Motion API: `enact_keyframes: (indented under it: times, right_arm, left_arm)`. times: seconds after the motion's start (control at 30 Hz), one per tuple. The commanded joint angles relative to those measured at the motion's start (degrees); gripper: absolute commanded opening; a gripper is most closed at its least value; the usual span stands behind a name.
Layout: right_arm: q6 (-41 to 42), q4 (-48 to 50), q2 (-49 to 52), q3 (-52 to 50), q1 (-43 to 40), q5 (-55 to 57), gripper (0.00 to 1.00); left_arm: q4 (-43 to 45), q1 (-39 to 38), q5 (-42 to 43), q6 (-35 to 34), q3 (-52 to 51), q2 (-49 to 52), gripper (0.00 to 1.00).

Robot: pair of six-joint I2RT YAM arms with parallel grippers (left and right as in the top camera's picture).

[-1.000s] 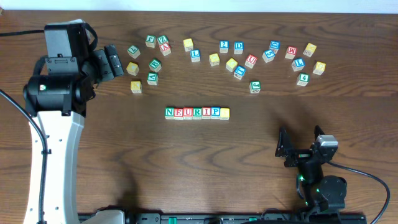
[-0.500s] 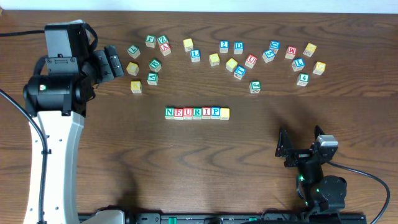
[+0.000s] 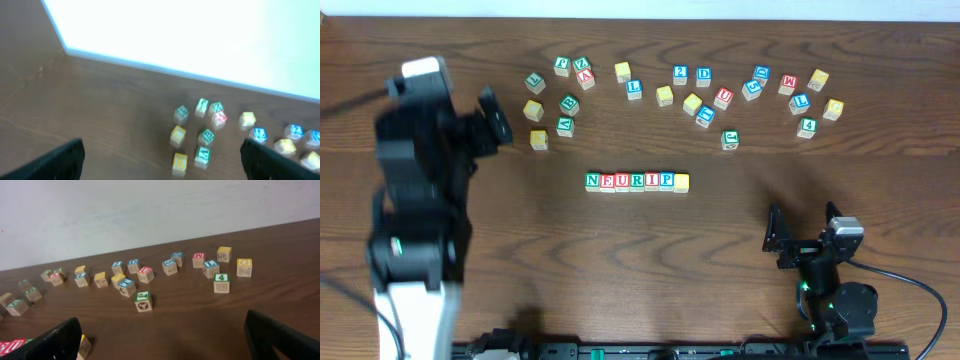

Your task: Spell out NEURIPS

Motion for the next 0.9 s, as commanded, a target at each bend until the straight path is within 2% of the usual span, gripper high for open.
enact_keyframes:
  times: [0.0, 0.13, 0.53, 0.7, 0.87]
  right_arm:
    - [-0.44, -0.11, -0.48, -0.24, -0.24, 0.07, 0.99]
    - [-0.44, -0.11, -0.48, -0.24, -0.24, 0.07, 0.99]
    - [-0.44, -0.11, -0.48, -0.24, -0.24, 0.07, 0.99]
    - [-0.44, -0.11, -0.48, -0.24, -0.24, 0.07, 0.99]
    - [-0.44, -0.11, -0.48, -0.24, -0.24, 0.07, 0.99]
  left_arm:
    - [7.87, 0.15, 4.20, 8.20, -12.13, -8.81, 0.98]
    - [14.10, 0.15, 5.16, 13.40, -25.51, -20.44, 0.98]
    - [14.25, 2.75, 4.70, 15.08, -51.91, -49.20, 0.98]
    - [14.45, 2.71, 3.82, 15.04, -57.40, -55.63, 0.98]
    - [14.43, 2.71, 3.61, 15.04, -59.87, -57.02, 0.98]
